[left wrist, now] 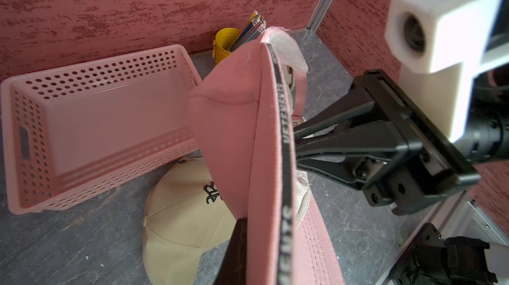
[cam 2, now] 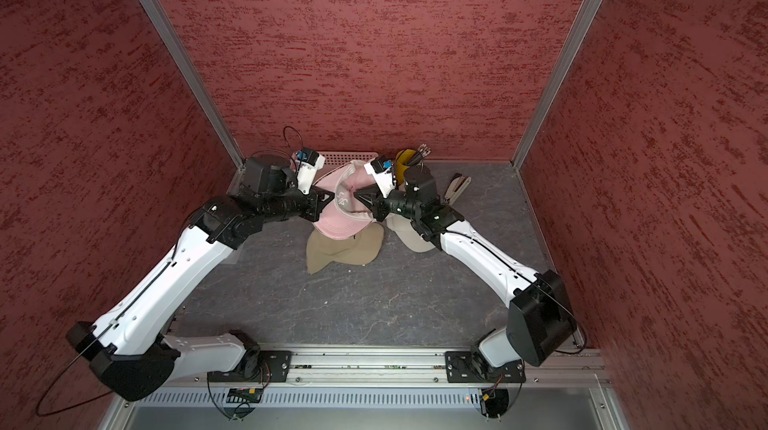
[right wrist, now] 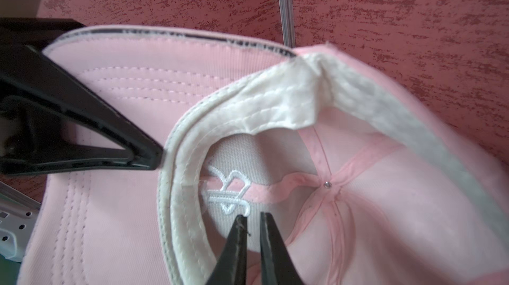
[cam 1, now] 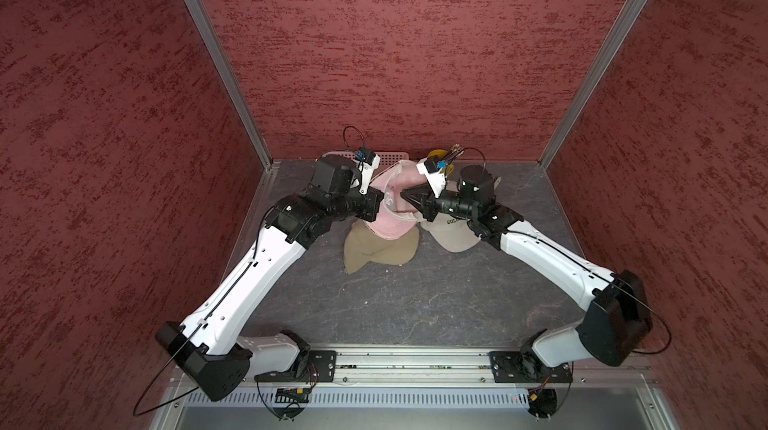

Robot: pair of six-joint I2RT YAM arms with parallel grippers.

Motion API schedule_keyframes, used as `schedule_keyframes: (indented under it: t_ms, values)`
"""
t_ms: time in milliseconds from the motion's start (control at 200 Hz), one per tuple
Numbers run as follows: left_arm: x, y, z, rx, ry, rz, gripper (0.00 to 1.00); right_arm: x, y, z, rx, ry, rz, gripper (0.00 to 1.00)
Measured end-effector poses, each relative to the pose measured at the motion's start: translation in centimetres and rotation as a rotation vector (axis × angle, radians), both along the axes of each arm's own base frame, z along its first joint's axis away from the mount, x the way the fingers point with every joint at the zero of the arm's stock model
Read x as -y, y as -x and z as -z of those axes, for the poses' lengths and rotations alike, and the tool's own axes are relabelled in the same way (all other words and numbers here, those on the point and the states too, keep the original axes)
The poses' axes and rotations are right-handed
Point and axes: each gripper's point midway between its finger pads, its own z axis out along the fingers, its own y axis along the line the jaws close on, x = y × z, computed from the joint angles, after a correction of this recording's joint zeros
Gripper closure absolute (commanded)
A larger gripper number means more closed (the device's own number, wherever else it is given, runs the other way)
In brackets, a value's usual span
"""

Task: Turn the baseball cap inside out
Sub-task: Turn over the baseball cap.

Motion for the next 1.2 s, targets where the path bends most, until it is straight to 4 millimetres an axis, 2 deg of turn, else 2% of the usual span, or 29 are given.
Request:
schedule_keyframes:
  t_ms: [195, 326, 451, 531, 586, 666, 786, 856, 922, 1097, 1197]
  values:
    - [0.7, 0.5, -0.5, -0.034, 0.077, 0.06, 1.0, -1.7, 0.8, 2.6, 0.041, 0.092, -0.085, 0.87]
    - [1.0, 1.0, -0.3, -0.07, 0.103, 0.085, 1.0, -4.4, 3.5, 3.0, 0.109, 0.152, -0.184, 0.86]
    - [0.8, 1.4, 0.2, -0.115, 0.115, 0.081, 1.0, -4.8, 4.1, 3.5, 0.148, 0.197, -0.198, 0.83]
    - [0.7, 1.3, 0.3, -0.128, 0.122, 0.069, 1.0, -4.5, 3.7, 3.3, 0.167, 0.208, -0.17, 0.7]
    - [0.7, 1.4, 0.4, -0.131, 0.122, 0.067, 1.0, -4.0, 3.5, 2.8, 0.184, 0.205, -0.137, 0.65]
    - [0.7, 1.4, 0.3, -0.127, 0.125, 0.067, 1.0, -2.6, 3.3, 1.1, 0.205, 0.176, -0.08, 0.57]
    - [0.9, 1.5, -0.3, -0.106, 0.14, 0.074, 1.0, -0.7, 2.7, -3.2, 0.274, 0.099, 0.016, 0.56]
    - [1.0, 1.8, -0.6, -0.095, 0.142, 0.078, 1.0, -0.1, 2.0, -4.3, 0.29, 0.069, 0.051, 0.55]
    - [1.2, 2.1, -0.9, -0.086, 0.145, 0.086, 1.0, -0.1, 1.2, -3.8, 0.275, 0.067, 0.068, 0.56]
    - [1.4, 2.3, -1.1, -0.078, 0.145, 0.094, 1.0, -1.2, -1.1, 0.3, 0.178, 0.096, 0.088, 0.64]
    - [1.5, 2.3, -1.0, -0.077, 0.14, 0.086, 1.0, -1.2, -2.9, 0.6, 0.143, 0.059, 0.16, 0.69]
